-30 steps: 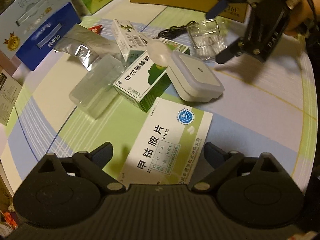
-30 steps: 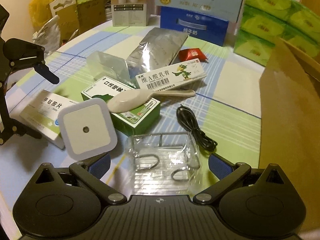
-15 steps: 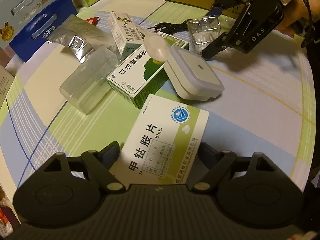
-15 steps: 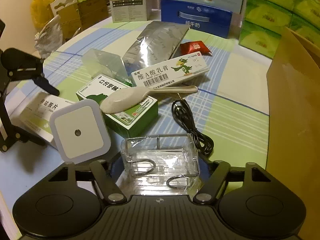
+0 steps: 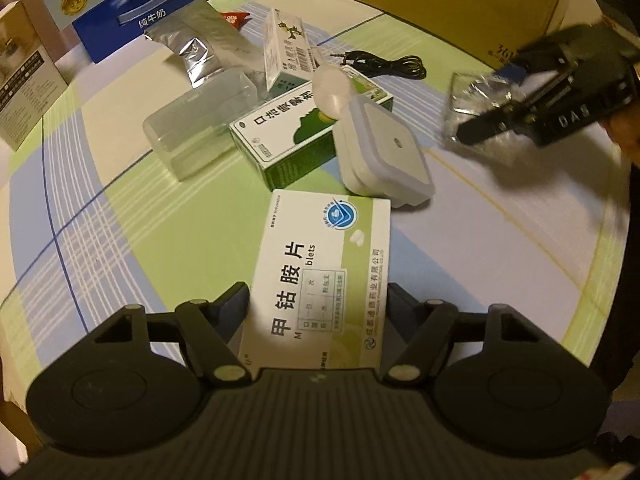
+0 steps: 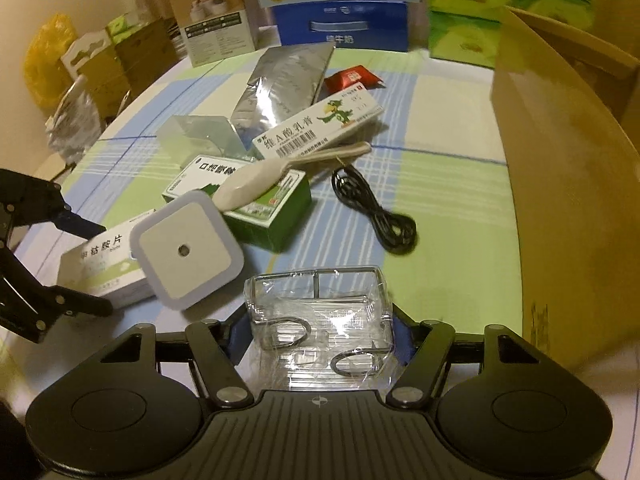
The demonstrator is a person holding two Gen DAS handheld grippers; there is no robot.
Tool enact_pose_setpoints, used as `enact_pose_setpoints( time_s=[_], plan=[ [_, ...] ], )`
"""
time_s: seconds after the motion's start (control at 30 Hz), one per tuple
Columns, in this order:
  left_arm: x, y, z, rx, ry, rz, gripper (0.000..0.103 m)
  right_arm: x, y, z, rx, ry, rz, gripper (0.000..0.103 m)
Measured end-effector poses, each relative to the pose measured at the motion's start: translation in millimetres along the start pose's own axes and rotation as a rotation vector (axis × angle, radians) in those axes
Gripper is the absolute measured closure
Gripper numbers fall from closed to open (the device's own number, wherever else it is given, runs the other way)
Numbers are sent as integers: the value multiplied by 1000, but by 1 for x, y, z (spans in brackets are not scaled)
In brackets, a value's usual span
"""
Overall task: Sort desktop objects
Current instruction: 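Carry both boxes to the cardboard box and lower them inside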
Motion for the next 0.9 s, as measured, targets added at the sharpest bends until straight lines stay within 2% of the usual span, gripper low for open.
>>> enact_pose_setpoints(
  time_s=[0.3,0.47,0.6,0.9],
  plan=[
    [11,5,-5,-8,-7,-26,32,-1,-1,7,15,13,15,39],
    [9,4,-3,-50,-17,-37,34,-1,-4,9,2,10,16,39],
    [-4,5,0,-62,14,-62,34,-3,-8,6,-10,29,16,39],
    [-38,-10,-2,-183,-5,-136,34,-21,-23,14,-1,93,8,39]
  ],
)
Point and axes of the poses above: each gripper's, at about its wrist camera, not at the fingertips, and x roughly the way its jaws point, y to its right, z to its underside, the point moved 7 cm from there along x, roughly the way its jaws point, and after that the axes turned 15 degrees about -z, right-handed, at the moved point
